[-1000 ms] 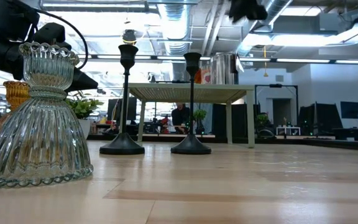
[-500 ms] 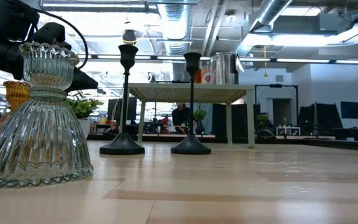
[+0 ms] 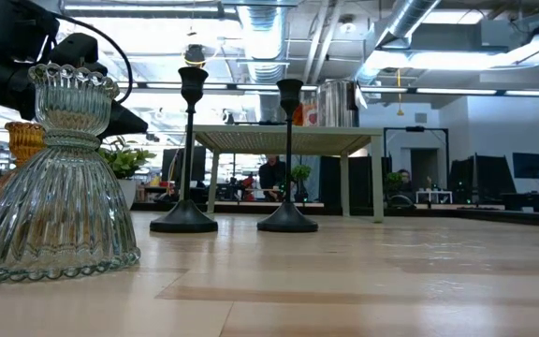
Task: Pick & Place candle stick holders
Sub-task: Put the right black candle holder on the shelf
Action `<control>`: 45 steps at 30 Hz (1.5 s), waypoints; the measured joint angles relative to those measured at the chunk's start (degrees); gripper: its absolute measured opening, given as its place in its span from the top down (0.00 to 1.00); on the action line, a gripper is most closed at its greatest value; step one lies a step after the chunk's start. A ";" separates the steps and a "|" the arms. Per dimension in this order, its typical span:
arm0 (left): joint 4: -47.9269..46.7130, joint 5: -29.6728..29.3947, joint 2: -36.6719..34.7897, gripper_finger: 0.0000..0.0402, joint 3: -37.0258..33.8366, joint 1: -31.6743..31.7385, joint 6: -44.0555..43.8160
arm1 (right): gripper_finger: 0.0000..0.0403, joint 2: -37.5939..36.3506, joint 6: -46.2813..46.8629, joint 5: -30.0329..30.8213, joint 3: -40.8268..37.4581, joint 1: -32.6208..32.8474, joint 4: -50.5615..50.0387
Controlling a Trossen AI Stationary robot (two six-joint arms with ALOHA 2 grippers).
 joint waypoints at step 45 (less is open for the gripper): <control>1.03 -0.01 0.00 0.97 0.00 0.01 0.60 | 0.81 11.18 -15.19 -2.35 0.05 -2.79 16.67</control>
